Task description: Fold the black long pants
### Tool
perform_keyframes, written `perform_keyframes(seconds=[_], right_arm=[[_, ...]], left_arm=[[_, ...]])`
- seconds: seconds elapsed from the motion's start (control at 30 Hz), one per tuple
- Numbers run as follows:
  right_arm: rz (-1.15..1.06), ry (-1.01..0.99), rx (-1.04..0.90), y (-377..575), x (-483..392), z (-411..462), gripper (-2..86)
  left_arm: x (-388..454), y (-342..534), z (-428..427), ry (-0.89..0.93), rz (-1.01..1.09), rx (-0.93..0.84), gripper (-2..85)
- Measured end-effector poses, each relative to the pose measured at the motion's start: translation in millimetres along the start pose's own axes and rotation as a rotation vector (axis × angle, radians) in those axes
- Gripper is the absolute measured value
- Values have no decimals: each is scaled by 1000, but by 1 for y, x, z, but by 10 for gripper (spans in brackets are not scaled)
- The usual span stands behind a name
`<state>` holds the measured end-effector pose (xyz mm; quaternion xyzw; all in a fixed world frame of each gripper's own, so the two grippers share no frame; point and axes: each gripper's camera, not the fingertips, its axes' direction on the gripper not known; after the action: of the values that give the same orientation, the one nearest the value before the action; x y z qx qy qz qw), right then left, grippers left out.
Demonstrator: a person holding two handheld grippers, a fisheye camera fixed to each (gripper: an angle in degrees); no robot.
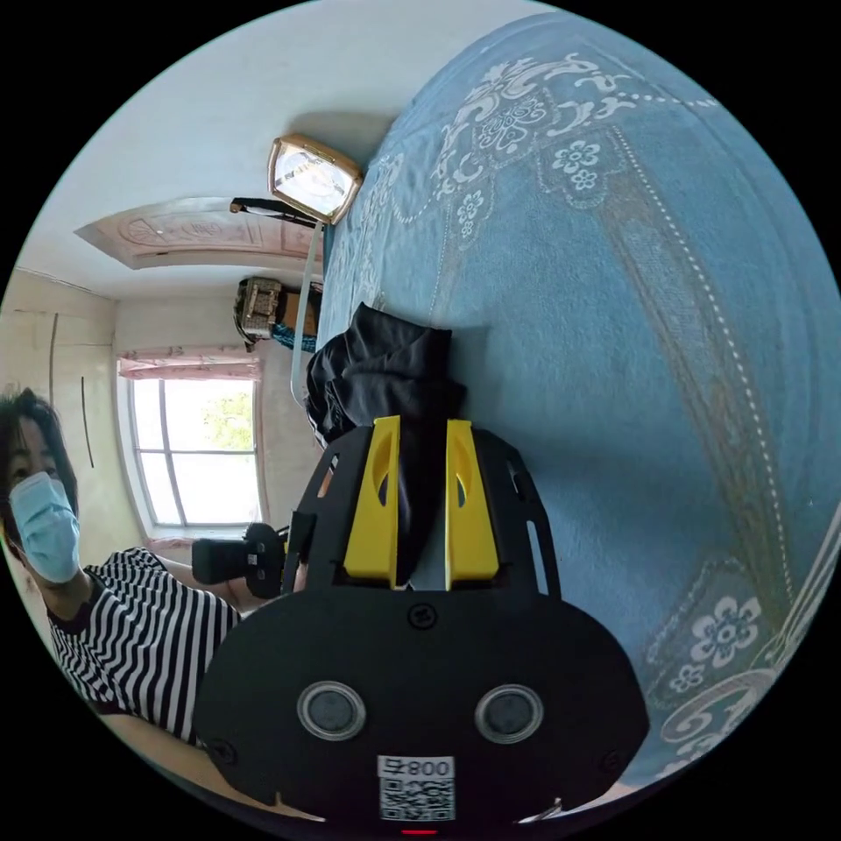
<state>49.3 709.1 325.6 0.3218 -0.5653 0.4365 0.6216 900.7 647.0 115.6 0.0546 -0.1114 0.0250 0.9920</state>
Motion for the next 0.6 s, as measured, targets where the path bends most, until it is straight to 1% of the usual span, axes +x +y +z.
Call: perform_keyframes(seconds=[0.17,0.23,0.4,0.47,0.53,0.6], right_arm=[[29,-72,-28,-11,14,9,68],[36,-101,-37,-12,19,10,52],[21,-140,14,3,18,-8,20],[30,-194,70,18,22,-26,5],[45,-205,113,33,23,-40,2],[69,-189,145,48,25,-52,2]], left_arm=[[25,6,-4,-136,9,-43,74],[27,11,-10,-133,-21,-32,56],[36,27,-43,-66,-64,35,32],[42,31,-58,-46,-50,72,30],[46,33,-72,-3,-49,110,28],[46,38,-87,111,-73,157,27]])
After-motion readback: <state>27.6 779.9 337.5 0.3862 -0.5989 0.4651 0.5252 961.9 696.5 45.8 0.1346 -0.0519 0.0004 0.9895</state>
